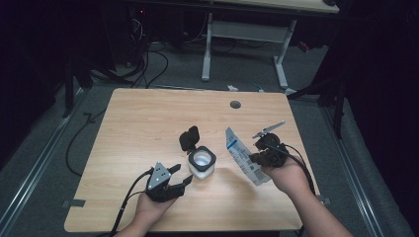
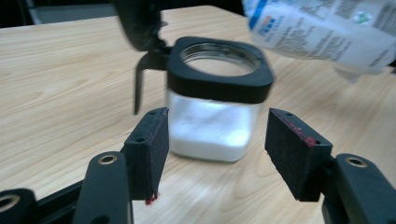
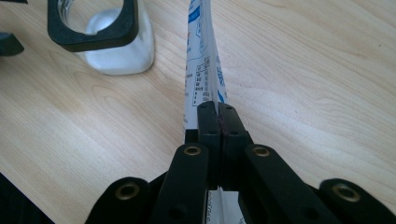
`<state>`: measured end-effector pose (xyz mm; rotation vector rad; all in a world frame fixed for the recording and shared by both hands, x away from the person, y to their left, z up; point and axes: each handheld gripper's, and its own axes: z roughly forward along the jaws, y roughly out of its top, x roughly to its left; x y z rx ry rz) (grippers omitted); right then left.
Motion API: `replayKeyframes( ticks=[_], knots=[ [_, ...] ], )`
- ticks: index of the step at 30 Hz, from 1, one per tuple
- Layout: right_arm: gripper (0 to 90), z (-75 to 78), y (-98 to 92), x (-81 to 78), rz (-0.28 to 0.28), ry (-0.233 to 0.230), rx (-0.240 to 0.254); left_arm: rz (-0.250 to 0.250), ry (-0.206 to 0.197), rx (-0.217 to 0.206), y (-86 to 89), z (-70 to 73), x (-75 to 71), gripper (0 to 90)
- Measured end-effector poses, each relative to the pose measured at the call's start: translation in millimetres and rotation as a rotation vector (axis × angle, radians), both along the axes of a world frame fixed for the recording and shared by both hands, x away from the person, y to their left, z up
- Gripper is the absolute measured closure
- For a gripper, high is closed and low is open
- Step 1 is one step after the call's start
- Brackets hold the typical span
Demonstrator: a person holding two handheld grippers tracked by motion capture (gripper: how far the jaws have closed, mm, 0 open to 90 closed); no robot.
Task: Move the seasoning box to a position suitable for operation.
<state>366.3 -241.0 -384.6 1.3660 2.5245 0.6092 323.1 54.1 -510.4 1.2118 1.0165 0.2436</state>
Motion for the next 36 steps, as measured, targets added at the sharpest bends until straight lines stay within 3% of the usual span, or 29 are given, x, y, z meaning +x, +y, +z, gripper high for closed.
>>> replayKeyframes(
  ticks=[11,23,28,36],
  knots=[
    [90.0,-14.2,-15.7,-3.6,-0.028,0.005,0.010,0.010,0.015,0.056,19.0,-7.6,10.3,40.4],
    [90.0,-24.5,-28.3,-9.3,-0.054,0.005,0.024,0.067,0.018,0.031,41.9,-8.5,16.4,40.3],
    [90.0,-26.0,-33.2,-13.9,-0.059,-0.023,0.071,0.072,0.016,0.051,46.3,-11.7,17.0,40.2],
    [90.0,-30.1,-41.4,-20.6,-0.074,-0.089,0.145,0.057,0.023,0.017,51.4,-8.7,15.9,40.3]
  ],
)
